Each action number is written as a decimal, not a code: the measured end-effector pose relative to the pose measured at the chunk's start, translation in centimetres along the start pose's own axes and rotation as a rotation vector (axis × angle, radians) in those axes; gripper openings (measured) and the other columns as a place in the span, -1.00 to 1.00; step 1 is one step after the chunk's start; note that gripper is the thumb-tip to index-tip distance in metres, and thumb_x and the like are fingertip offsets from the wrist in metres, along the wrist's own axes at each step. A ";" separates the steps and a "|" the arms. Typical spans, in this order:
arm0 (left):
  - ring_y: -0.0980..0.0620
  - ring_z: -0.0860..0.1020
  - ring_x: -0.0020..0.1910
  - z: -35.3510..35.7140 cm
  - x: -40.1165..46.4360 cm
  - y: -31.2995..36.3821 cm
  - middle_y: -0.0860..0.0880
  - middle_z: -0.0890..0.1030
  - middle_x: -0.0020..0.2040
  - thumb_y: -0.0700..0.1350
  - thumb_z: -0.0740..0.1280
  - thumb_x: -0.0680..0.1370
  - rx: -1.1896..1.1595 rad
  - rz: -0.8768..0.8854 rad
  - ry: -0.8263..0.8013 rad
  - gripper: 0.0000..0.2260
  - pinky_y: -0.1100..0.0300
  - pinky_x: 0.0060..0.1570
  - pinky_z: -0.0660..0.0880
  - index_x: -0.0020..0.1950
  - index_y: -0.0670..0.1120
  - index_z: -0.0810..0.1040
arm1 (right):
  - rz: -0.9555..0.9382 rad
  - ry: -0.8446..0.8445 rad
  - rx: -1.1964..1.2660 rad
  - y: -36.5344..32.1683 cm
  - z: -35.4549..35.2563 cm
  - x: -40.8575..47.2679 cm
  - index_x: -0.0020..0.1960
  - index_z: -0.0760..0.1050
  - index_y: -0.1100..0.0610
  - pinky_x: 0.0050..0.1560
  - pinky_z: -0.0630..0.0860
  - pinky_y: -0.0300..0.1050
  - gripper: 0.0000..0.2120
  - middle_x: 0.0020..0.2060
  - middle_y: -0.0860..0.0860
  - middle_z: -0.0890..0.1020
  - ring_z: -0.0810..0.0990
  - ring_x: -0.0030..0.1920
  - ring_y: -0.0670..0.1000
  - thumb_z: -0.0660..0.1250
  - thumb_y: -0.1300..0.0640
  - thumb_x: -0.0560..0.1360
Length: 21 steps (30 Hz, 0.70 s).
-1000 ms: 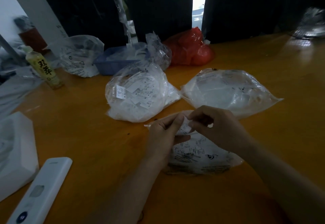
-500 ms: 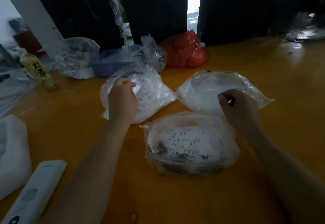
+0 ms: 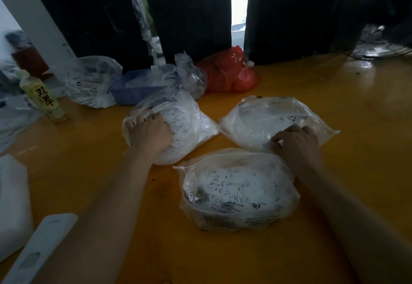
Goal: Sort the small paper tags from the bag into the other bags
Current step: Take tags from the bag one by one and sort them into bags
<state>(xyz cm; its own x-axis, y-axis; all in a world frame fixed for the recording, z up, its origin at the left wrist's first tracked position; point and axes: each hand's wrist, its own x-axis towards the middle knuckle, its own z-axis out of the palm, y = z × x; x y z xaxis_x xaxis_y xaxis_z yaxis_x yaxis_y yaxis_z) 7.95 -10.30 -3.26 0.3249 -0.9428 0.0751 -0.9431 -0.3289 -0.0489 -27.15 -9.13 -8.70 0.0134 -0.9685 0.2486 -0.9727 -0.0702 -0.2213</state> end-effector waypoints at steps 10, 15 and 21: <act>-0.11 0.50 0.25 -0.9 -7.3 3.0 -0.07 0.65 0.18 -0.06 0.12 0.65 -0.468 0.277 0.589 -0.67 -0.10 0.24 0.38 0.21 -0.08 0.64 | -0.025 0.213 0.076 -0.3 -1.5 -0.1 0.18 0.68 0.08 0.20 0.44 0.13 -0.75 0.12 0.13 0.68 0.55 0.16 0.23 0.30 0.02 0.64; 0.31 0.55 -0.19 0.0 -12.8 6.5 0.18 0.61 -0.12 0.22 0.16 0.65 -1.031 0.459 0.149 -0.69 0.43 -0.24 0.47 0.15 0.09 0.58 | -0.329 0.220 0.149 -2.6 -3.4 -2.1 0.11 0.68 0.14 0.12 0.52 0.12 -0.84 -0.01 0.08 0.74 0.63 -0.03 0.15 0.38 0.12 0.59; 0.42 0.58 0.05 1.7 -13.9 7.5 0.30 0.60 0.11 0.44 0.42 0.43 -1.216 0.385 -0.284 -0.51 0.41 -0.09 0.56 0.26 0.28 0.44 | -0.697 0.103 0.106 -5.6 -4.0 -4.5 0.06 0.66 0.06 -0.06 0.44 -0.05 -0.81 -0.13 -0.02 0.71 0.59 -0.13 0.04 0.38 0.06 0.48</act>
<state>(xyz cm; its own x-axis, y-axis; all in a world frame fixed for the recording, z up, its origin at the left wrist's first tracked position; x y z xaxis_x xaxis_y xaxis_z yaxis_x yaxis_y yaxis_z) -3.50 0.29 -6.35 -0.1161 -0.9925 0.0388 -0.3898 0.0814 0.9173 -22.65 -3.40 -4.76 0.5970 -0.6623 0.4527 -0.7176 -0.6931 -0.0677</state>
